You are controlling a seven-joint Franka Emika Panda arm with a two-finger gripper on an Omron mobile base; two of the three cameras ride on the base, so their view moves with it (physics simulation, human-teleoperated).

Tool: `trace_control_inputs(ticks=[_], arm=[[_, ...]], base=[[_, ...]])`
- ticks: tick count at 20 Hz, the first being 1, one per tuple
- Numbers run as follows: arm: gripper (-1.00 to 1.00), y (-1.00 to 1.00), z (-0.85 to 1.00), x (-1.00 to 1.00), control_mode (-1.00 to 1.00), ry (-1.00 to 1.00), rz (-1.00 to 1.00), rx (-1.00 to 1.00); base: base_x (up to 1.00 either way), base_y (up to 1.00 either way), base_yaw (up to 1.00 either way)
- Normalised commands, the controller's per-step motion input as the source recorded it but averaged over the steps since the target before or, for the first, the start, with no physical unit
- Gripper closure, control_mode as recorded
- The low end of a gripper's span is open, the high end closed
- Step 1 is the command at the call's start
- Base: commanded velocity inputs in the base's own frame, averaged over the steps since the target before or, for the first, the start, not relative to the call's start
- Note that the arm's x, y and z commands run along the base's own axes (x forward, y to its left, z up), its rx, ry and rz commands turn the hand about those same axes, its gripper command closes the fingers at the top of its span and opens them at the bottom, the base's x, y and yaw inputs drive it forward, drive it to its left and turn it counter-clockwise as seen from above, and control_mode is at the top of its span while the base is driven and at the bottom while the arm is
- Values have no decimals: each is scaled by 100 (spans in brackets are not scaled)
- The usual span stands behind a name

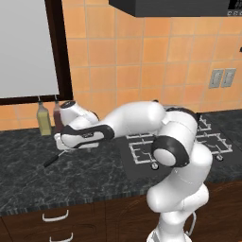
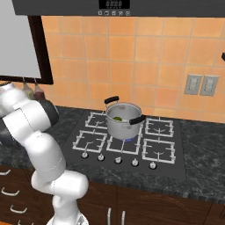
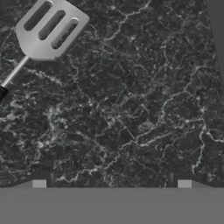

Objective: Put the lime and broccoli in the pot. Retrieve the spatula and lightly stir the vegetables in the pot.

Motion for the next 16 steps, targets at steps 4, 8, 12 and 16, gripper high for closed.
trace_control_inputs(ticks=[4,8,12,16], arm=[[-100,33,-13,14,-100,0,-14,0],[-100,38,-8,7,-100,5,-14,0],[-100,13,-7,9,-100,0,-12,0],[-100,28,-11,0,-100,-1,-1,1]], base=[[0,0,0],[0,0,0],[0,0,0],[0,0,0]])
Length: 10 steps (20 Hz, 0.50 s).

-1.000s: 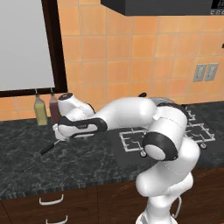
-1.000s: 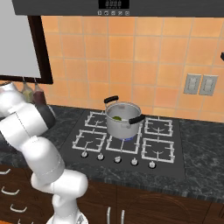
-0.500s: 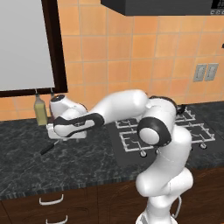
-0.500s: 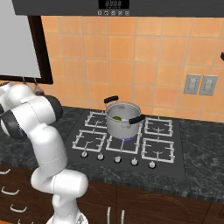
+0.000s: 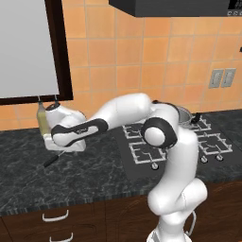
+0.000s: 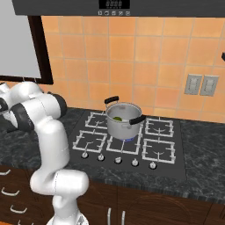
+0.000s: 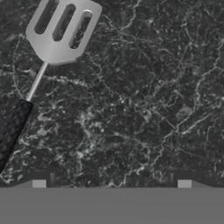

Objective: Put the lime and broccoli in the pot. Retrieve the spatula and lightly stir the vegetables in the pot.

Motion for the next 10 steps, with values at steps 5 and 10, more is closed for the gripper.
trace_control_inputs(ticks=[5,10], arm=[[-100,37,-8,0,-100,0,0,0],[-100,25,-12,7,-100,0,0,3]], base=[[0,0,0],[0,0,0]])
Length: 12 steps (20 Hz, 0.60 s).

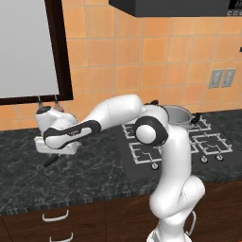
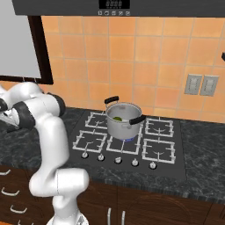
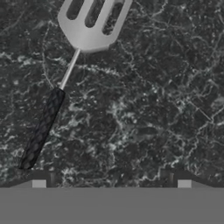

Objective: Put the lime and broccoli in the pot. Retrieve the spatula and lightly stir the vegetables in the pot.

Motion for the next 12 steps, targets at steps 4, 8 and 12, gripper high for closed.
trace_control_inputs(ticks=[4,8,12], arm=[[-100,14,-18,12,-100,-5,-3,0],[-100,16,-14,4,-100,-2,-5,0],[-100,23,-11,2,-100,-4,-2,0]], base=[[0,0,0],[0,0,0],[0,0,0]])
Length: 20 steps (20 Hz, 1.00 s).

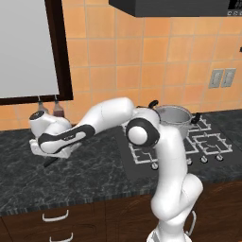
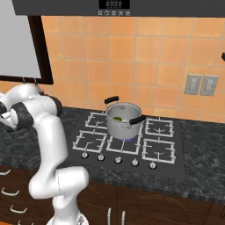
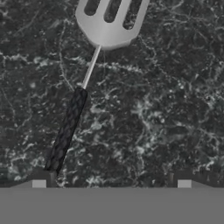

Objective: Put the lime and broccoli in the pot. Retrieve the spatula and lightly stir the vegetables in the pot.

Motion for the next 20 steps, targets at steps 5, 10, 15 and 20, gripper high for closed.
trace_control_inputs(ticks=[5,10,15,20], arm=[[-100,18,-12,15,-100,-7,-1,0],[-100,13,-24,24,-100,0,0,0],[-100,19,-18,10,-100,0,0,0],[-100,21,-9,9,-100,-1,0,0]], base=[[0,0,0],[0,0,0],[0,0,0],[0,0,0]])
